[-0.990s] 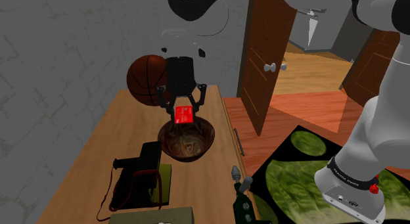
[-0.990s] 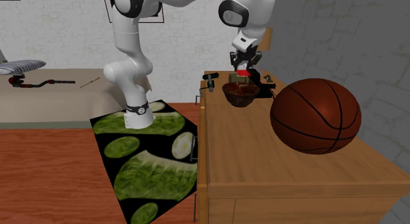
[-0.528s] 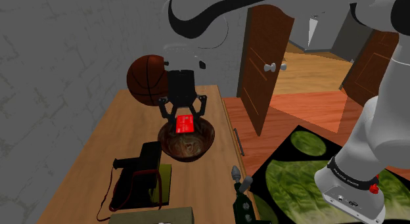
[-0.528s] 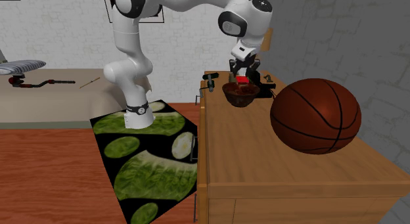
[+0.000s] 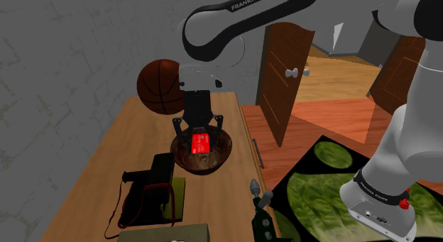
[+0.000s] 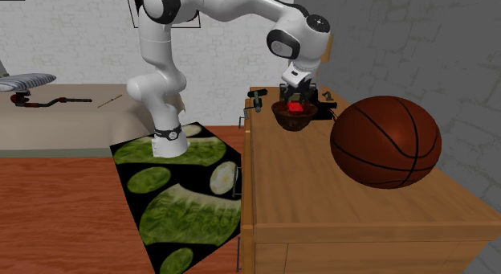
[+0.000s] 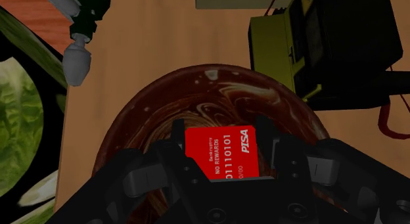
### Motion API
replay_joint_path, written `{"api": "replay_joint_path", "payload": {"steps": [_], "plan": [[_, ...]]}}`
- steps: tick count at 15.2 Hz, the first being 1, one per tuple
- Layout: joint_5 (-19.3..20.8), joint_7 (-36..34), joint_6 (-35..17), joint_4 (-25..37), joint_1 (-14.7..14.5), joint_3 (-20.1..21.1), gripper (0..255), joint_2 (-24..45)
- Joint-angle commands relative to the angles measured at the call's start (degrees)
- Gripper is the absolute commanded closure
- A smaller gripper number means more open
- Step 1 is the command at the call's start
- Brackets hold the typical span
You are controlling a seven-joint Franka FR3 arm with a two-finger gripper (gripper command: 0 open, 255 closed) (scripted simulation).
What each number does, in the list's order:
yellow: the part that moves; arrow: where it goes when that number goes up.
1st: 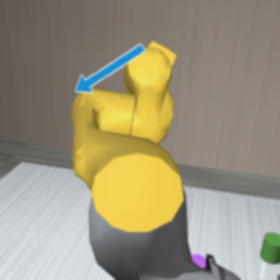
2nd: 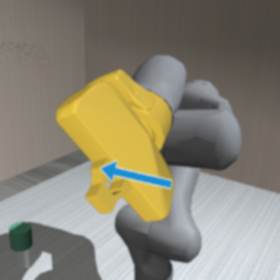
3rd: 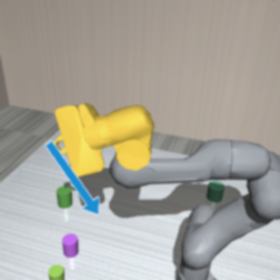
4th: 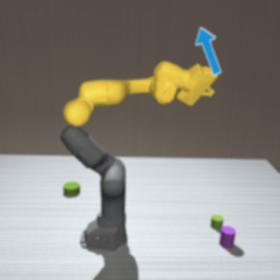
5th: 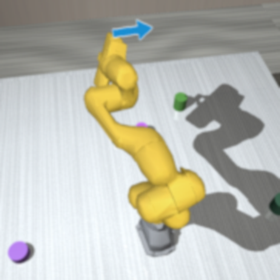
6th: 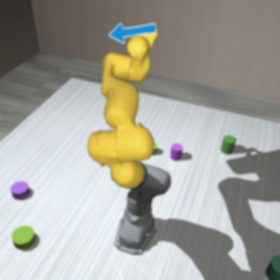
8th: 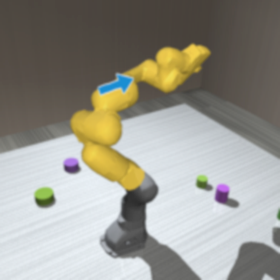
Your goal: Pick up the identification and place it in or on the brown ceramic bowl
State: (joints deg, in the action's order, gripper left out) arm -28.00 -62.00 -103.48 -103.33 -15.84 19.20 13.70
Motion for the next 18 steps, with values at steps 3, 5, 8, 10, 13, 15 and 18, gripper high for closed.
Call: {"api": "replay_joint_path", "payload": {"steps": [3, 5, 8, 10, 13, 15, 18], "plan": [[0.0, 0.2, -0.4, -0.4, 0.0, 0.0, 255, 0.0], [0.0, 0.2, -0.4, -0.4, 0.0, 0.0, 255, 0.0], [0.0, 0.2, -0.4, -0.4, 0.0, 0.0, 0, 0.0], [0.0, 0.2, -0.4, -0.4, 0.0, 0.0, 0, 0.0], [0.0, 0.2, -0.4, -0.4, 0.0, 0.0, 0, 0.0], [0.5, -0.2, 3.2, 2.9, 0.9, -0.6, 0, 0.0], [1.0, -0.6, 6.4, 6.1, 1.6, -1.0, 0, 0.2]]}}
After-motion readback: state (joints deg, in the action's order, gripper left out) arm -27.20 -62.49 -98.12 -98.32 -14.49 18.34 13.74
